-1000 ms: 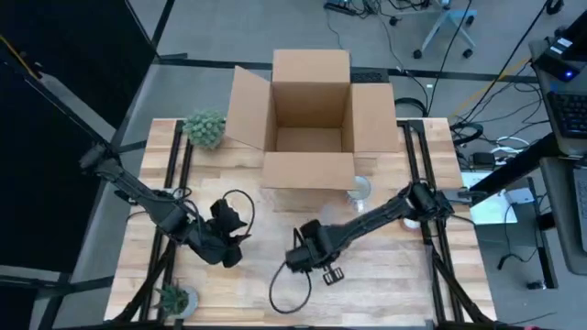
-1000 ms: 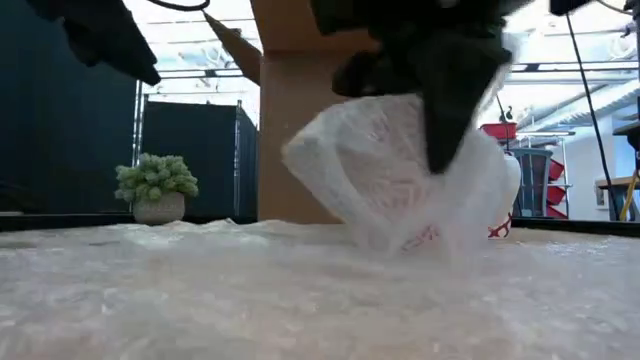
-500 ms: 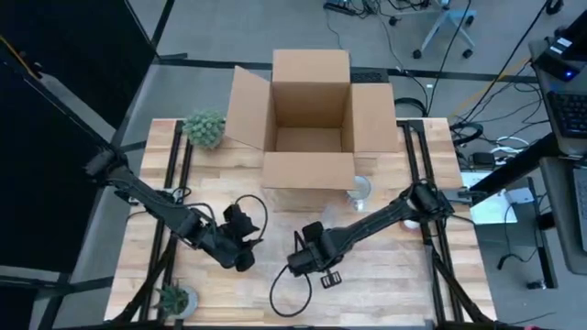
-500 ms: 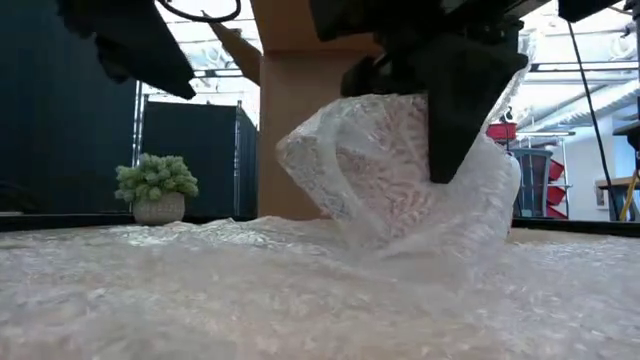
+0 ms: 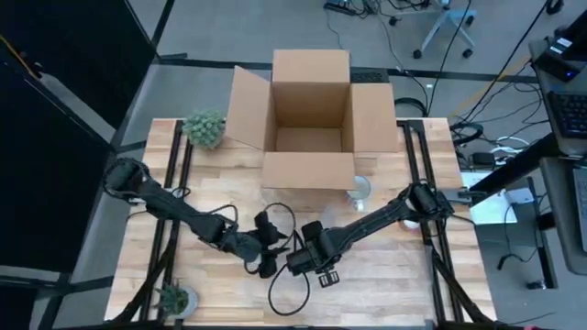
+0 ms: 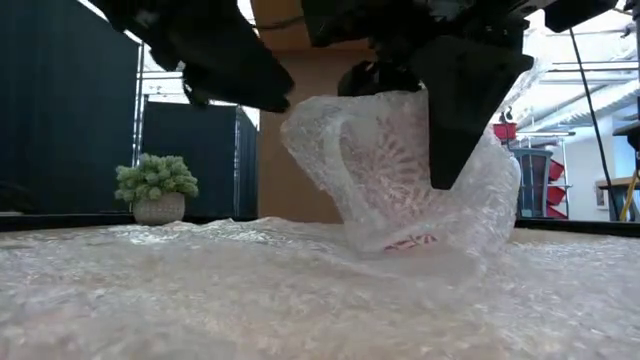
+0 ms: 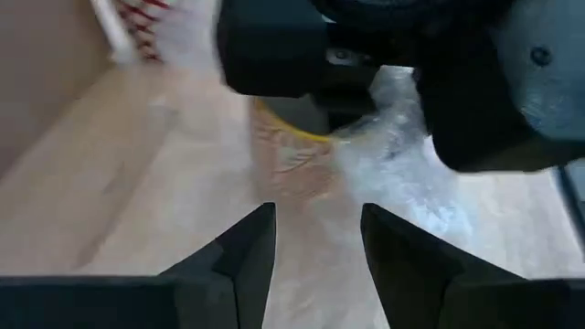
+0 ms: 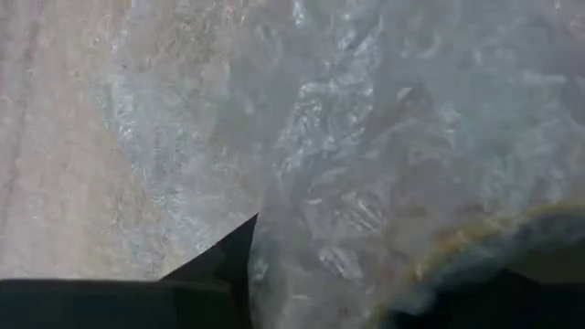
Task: Wrap mug
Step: Wrap the orange mug with the bubble wrap
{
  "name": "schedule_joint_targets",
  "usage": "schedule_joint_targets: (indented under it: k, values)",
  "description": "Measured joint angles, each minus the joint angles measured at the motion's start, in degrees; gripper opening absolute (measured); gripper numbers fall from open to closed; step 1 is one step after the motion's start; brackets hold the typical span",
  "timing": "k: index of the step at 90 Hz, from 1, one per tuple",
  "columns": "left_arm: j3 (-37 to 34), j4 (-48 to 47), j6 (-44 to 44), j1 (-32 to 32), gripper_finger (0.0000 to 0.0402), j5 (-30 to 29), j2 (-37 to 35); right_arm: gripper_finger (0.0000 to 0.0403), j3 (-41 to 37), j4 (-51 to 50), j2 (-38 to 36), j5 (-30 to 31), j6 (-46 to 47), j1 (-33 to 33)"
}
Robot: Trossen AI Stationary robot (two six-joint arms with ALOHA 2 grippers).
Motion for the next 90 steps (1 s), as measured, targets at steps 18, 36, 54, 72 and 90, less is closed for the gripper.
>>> schedule_joint_targets:
  k: [18, 36, 54, 72, 90]
  values:
    - [-0.02, 7.51, 3.32, 1.55, 0.0150, 0.48, 1.22, 0.0166, 0.04, -0.07, -2.07, 0.17, -0.16, 0.00]
    - [-0.02, 10.37, 6.06, 3.06, 0.0150, 1.08, 2.33, 0.0167, 0.09, 2.61, -3.64, 0.20, -0.21, 0.00]
    - [-0.07, 16.26, 7.28, 4.30, 0.0150, 4.79, 5.90, 0.0167, -0.68, 3.63, -3.40, 0.17, -0.21, 0.02]
    - [0.13, 19.91, 7.15, 5.24, 0.0150, 6.81, 9.27, 0.0167, -1.28, 2.75, -3.47, 0.18, -0.22, 0.02]
    - [0.13, 21.06, 5.76, 5.91, 0.0150, 6.99, 9.72, 0.0167, -1.33, 2.08, -6.86, -0.04, 0.21, 0.13]
